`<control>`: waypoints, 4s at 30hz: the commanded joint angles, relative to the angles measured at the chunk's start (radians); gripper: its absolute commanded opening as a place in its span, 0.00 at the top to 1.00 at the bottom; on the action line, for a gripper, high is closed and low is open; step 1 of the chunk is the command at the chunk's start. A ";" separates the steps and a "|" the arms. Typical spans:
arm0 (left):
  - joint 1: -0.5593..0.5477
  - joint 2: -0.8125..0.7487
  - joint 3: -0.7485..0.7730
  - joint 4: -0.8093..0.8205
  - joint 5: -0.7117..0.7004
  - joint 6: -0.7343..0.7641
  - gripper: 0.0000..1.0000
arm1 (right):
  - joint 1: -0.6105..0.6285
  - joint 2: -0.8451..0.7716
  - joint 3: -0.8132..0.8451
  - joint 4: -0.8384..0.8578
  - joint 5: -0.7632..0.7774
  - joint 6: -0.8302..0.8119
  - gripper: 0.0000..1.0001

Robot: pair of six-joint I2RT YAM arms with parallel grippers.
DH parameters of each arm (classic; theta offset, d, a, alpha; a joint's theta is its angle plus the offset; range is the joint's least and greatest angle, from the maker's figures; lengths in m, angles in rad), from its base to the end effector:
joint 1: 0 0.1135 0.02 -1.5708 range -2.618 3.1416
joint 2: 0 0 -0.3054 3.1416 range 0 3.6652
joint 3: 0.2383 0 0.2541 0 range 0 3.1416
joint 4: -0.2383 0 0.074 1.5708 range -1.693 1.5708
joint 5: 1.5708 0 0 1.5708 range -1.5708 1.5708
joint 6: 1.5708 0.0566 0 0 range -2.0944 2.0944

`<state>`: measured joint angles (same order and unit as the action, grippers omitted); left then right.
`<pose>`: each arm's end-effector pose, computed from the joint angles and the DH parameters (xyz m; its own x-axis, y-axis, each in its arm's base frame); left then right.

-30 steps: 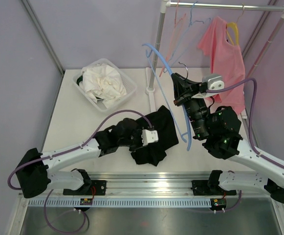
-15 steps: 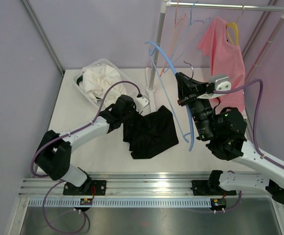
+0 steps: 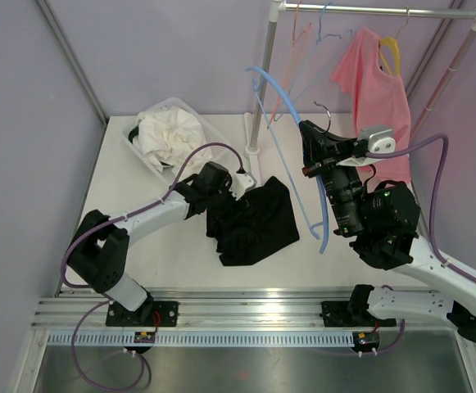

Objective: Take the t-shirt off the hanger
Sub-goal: Place the tshirt into the basket

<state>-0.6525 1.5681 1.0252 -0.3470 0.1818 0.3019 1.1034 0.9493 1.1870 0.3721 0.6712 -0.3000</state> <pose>0.2665 -0.2165 0.2419 -0.3850 0.6623 -0.6428 0.8401 0.5399 0.0530 0.1058 0.1315 0.5460 0.3852 0.2497 -0.8884 -0.3721 0.9230 0.0980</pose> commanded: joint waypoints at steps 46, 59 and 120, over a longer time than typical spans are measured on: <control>-0.277 0.035 -0.093 0.171 0.011 0.074 0.01 | 0.000 -0.032 0.023 -0.016 -0.013 0.030 1.00; -0.315 0.231 -0.030 0.163 -0.096 0.072 0.01 | -0.001 -0.056 0.011 -0.018 -0.015 0.030 1.00; 0.401 0.021 0.884 -0.156 -0.348 -0.095 1.00 | -0.002 -0.248 -0.043 -0.151 -0.012 0.078 1.00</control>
<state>-0.3195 1.5005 1.8431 -0.5236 -0.2047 0.2131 1.1034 0.7128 1.1343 0.1886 0.6693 -0.2306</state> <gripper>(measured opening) 0.079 0.033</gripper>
